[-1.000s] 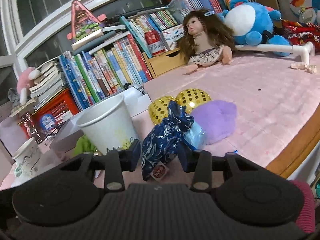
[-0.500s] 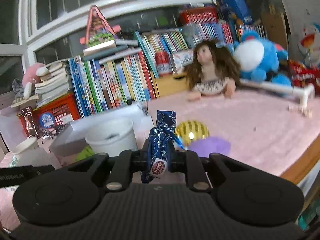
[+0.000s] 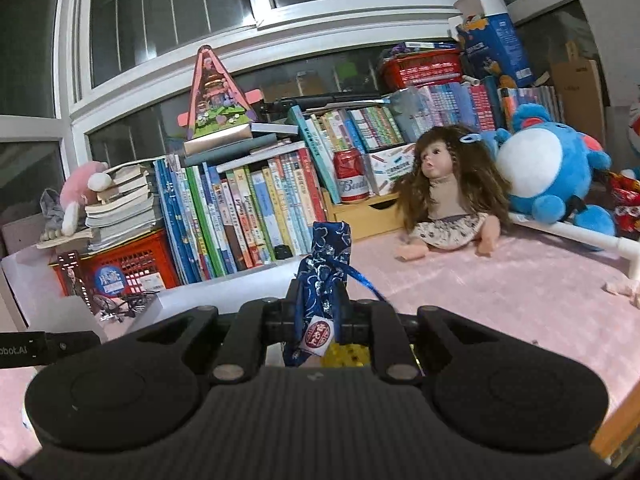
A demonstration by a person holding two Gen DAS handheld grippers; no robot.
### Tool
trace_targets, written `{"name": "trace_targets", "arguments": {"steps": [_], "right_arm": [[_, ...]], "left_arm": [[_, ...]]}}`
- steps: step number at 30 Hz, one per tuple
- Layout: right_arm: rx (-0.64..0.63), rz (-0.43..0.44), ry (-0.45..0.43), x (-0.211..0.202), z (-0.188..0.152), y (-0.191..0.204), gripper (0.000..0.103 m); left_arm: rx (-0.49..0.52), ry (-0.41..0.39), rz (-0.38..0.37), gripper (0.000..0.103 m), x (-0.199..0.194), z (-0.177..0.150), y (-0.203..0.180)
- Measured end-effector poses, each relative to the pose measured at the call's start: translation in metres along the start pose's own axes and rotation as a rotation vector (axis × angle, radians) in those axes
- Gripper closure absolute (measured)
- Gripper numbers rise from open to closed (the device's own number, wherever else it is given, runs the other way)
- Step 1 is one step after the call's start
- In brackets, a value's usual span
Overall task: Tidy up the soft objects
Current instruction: 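Carry the blue pouch with the right tool while the left tool carries the sponge to the white tray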
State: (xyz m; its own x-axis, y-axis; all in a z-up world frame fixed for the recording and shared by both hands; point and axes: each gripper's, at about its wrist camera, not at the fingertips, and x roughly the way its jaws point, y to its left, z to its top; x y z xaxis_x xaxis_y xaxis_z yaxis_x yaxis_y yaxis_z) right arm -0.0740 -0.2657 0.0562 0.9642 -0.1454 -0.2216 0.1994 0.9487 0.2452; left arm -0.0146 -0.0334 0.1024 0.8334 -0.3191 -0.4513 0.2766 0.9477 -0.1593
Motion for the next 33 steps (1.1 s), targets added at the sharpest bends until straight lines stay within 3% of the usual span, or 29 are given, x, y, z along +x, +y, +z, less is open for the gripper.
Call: {"name": "trace_targets", "arguments": {"steps": [17, 24, 33], "right_arm": [[-0.017, 0.128, 0.007, 0.044, 0.053, 0.014, 0.086], [-0.008, 0.164, 0.084, 0.080, 0.072, 0.021, 0.086], [0.004, 0.212, 0.306, 0.154, 0.089, 0.036, 0.085]], "left_arm": [[-0.029, 0.025, -0.057, 0.046, 0.045, 0.075, 0.018], [-0.110, 0.151, -0.110, 0.046, 0.091, 0.106, 0.030], [-0.205, 0.358, -0.116, 0.046, 0.177, 0.130, 0.049]]}}
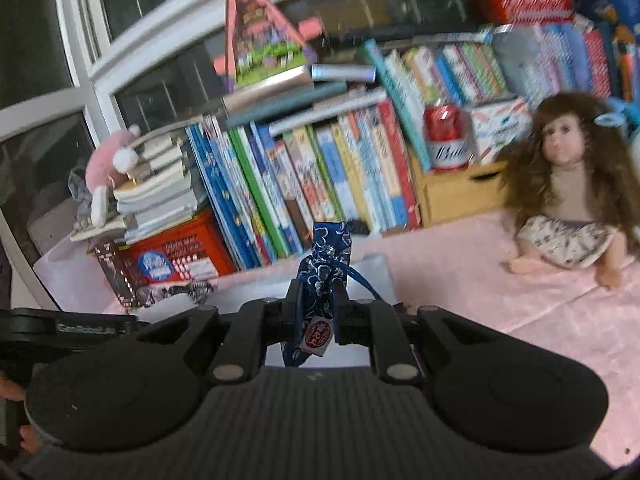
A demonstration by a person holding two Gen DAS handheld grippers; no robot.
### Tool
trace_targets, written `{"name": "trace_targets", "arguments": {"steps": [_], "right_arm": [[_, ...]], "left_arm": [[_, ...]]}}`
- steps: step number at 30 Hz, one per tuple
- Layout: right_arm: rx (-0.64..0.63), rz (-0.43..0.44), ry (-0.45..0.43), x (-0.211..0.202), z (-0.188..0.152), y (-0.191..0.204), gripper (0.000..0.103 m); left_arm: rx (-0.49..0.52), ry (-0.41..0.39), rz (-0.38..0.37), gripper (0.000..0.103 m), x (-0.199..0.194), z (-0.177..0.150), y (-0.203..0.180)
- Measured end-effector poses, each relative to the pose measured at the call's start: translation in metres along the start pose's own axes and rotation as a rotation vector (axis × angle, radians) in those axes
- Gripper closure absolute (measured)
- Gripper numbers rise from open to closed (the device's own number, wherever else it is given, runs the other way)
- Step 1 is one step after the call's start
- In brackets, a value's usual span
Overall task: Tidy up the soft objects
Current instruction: 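Carry the blue pouch with the right tool while the left tool carries the sponge to the white tray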
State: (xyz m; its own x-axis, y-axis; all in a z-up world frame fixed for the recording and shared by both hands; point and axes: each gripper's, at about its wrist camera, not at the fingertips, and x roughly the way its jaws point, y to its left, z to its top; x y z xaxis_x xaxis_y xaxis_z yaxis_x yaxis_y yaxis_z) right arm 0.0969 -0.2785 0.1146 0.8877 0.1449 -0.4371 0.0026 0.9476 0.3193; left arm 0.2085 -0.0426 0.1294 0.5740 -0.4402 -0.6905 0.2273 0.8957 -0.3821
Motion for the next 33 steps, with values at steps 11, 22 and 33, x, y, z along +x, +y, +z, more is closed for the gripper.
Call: {"name": "trace_targets", "arguments": {"steps": [11, 22, 33], "right_arm": [[-0.082, 0.039, 0.293, 0.102, 0.005, 0.004, 0.085], [-0.157, 0.077, 0.403, 0.145, -0.007, -0.003, 0.086], [-0.154, 0.004, 0.469, 0.160, -0.016, -0.005, 0.086]], "left_arm": [[-0.092, 0.212, -0.040, 0.045, 0.091, 0.032, 0.022], [-0.070, 0.289, 0.051, 0.045, 0.138, 0.037, 0.019], [-0.067, 0.316, 0.089, 0.043, 0.155, 0.034, 0.016]]}}
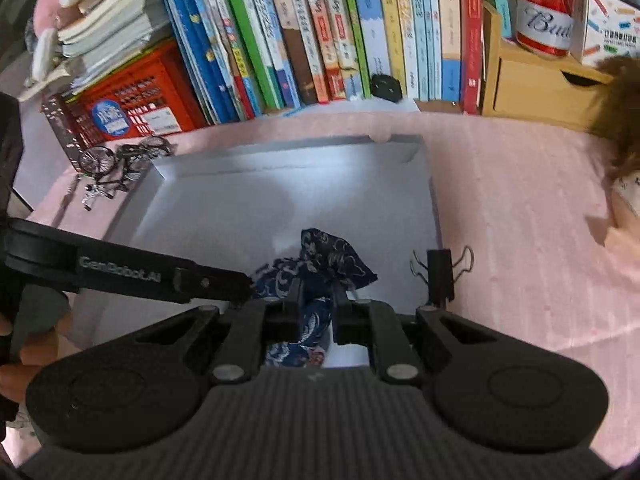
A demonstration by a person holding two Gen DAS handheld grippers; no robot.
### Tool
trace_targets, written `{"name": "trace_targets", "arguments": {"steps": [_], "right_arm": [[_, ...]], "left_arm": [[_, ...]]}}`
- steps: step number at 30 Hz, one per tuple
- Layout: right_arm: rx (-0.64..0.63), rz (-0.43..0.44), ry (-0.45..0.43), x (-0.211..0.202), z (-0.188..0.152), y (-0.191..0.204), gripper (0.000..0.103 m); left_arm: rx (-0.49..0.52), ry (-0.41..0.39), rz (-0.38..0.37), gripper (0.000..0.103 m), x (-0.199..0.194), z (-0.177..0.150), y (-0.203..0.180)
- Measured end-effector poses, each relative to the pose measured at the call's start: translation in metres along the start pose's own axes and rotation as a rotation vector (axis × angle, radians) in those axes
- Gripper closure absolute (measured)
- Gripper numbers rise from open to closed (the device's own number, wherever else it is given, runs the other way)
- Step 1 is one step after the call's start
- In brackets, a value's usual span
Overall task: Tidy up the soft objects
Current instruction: 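Carry the blue pouch with the right tool while the left tool carries the sponge to the white tray, then open the right tool to drop the pouch while the left tool releases the sponge into the tray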
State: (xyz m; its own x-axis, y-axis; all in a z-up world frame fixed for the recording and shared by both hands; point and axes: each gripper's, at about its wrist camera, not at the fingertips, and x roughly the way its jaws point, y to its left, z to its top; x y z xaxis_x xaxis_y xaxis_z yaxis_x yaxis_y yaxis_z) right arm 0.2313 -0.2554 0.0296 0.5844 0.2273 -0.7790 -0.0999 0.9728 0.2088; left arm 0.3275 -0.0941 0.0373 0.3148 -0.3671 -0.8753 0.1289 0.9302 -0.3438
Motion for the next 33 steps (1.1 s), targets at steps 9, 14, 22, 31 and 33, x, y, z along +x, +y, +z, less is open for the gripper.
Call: {"name": "trace_targets", "arguments": {"steps": [9, 14, 22, 31, 33], "right_arm": [[0.012, 0.005, -0.016, -0.003, -0.003, -0.005, 0.060], [0.015, 0.002, -0.041, -0.014, -0.007, -0.007, 0.051], [0.018, -0.014, -0.135, -0.043, -0.014, -0.009, 0.035], [0.013, -0.038, -0.239, -0.081, -0.030, -0.007, 0.020], [0.017, -0.048, -0.258, -0.089, -0.034, -0.007, 0.016]], "left_arm": [[0.024, -0.073, 0.061, 0.017, -0.008, -0.007, -0.007], [0.006, -0.090, 0.037, 0.016, -0.020, -0.012, -0.006], [0.057, -0.134, 0.033, 0.016, -0.046, -0.029, -0.015], [0.135, -0.187, -0.006, 0.016, -0.077, -0.058, -0.030], [0.144, -0.197, -0.016, 0.016, -0.083, -0.063, -0.033]]}}
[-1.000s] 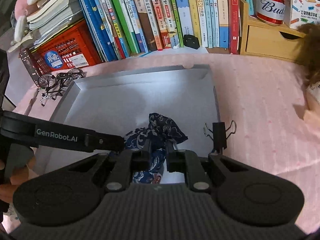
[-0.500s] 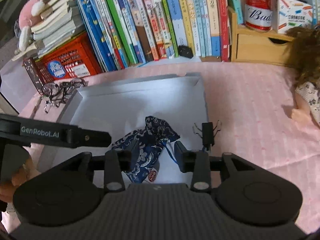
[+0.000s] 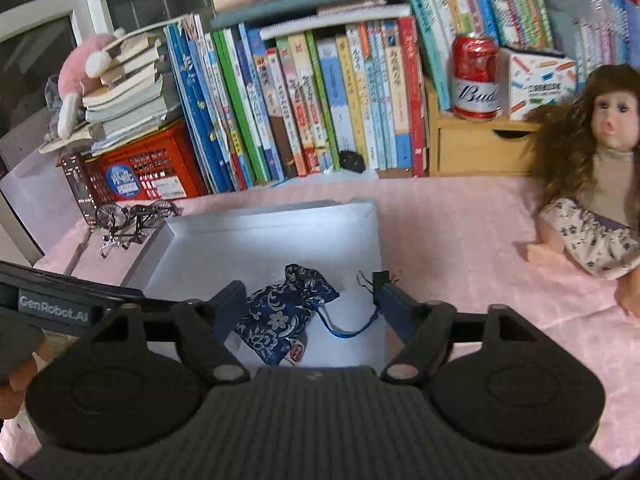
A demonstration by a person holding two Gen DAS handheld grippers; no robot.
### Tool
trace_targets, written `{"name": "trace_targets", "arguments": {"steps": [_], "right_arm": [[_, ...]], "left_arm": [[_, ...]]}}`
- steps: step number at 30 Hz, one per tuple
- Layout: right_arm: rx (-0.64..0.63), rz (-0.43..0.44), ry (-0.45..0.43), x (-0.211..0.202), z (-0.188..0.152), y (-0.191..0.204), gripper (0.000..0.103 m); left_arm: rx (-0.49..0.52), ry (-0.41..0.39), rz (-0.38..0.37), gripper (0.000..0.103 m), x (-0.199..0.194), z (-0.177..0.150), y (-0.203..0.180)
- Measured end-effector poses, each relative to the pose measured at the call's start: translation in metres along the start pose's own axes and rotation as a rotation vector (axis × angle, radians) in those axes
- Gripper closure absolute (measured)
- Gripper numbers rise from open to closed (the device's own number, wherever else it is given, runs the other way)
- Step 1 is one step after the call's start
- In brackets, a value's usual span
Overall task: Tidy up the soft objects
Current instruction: 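Open the right tool to drop the pouch while the left tool releases the sponge into the tray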
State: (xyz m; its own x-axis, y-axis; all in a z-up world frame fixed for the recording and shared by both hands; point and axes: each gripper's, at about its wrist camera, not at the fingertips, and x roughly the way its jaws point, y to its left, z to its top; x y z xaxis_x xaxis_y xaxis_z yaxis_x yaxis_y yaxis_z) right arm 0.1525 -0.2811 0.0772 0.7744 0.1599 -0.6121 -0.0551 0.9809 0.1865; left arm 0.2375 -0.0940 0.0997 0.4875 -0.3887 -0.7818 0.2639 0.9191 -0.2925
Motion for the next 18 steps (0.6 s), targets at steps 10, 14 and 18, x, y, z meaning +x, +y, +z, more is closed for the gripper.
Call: {"name": "trace_targets", "arguments": {"steps": [10, 14, 18], "right_arm": [[-0.037, 0.010, -0.094, -0.045, -0.016, 0.008, 0.007], [-0.048, 0.023, -0.136, -0.062, -0.023, 0.011, 0.002], [-0.053, 0.032, -0.163, -0.073, -0.031, 0.013, 0.000]], "left_arm": [[0.069, -0.062, -0.032, 0.015, -0.032, -0.022, -0.015], [0.075, -0.077, -0.055, 0.015, -0.043, -0.031, -0.017], [0.099, -0.112, -0.061, 0.012, -0.056, -0.044, -0.018]]}}
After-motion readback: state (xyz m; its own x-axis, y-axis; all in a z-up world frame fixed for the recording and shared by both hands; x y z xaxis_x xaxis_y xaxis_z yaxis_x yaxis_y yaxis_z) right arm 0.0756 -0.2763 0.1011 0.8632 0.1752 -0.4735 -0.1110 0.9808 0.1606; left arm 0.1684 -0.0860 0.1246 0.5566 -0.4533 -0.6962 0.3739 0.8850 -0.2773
